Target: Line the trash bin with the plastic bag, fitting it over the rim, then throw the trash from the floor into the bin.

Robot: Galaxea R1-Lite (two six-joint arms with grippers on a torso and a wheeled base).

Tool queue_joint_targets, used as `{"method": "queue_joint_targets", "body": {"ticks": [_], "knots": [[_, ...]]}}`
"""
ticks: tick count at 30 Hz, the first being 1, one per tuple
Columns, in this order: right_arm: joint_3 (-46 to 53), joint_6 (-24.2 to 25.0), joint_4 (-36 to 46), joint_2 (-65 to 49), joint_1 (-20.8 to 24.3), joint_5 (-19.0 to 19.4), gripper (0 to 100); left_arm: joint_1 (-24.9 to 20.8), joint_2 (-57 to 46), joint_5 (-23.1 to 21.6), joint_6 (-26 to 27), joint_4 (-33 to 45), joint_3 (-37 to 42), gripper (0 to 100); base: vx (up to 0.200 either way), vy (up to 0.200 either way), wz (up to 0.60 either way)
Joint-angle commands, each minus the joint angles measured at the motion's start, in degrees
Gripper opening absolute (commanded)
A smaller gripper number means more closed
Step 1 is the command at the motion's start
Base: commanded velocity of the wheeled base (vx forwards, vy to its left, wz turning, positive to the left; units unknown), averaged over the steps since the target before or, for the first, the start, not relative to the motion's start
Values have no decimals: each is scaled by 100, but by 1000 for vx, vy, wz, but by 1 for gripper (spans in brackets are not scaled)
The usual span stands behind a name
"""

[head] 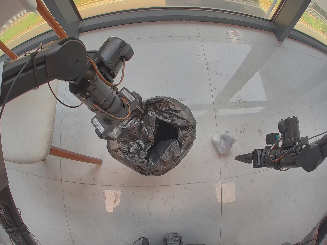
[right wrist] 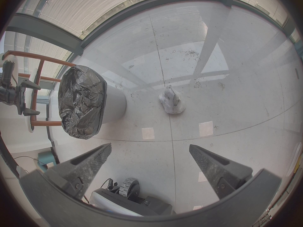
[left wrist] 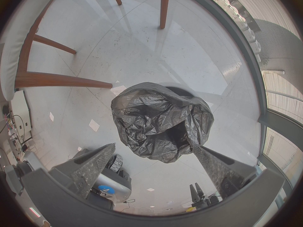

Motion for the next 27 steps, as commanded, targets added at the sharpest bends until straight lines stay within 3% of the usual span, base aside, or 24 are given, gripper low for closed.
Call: {"method": "queue_joint_targets", "body": {"ticks": [1,5,9,14,23,27], "knots": [[15,-1,-3,-73,15,3,100,-9,-79,2,2,15,1,100,0,0,0],[50,8,-3,-109,6,3,100,0,-88,-33,108,7,1,100,0,0,0],[155,8,-3,-135,6,3,100,0,-79,-51,670,218,1,100,0,0,0],[199,8,-3,-135,15,3,100,-18,-61,-60,969,508,1,100,200,0,0],[208,8,-3,-135,6,3,100,0,0,28,908,455,1,100,200,0,0],[278,8,-3,-126,32,3,100,-378,44,354,336,736,1,100,50,0,0]]}}
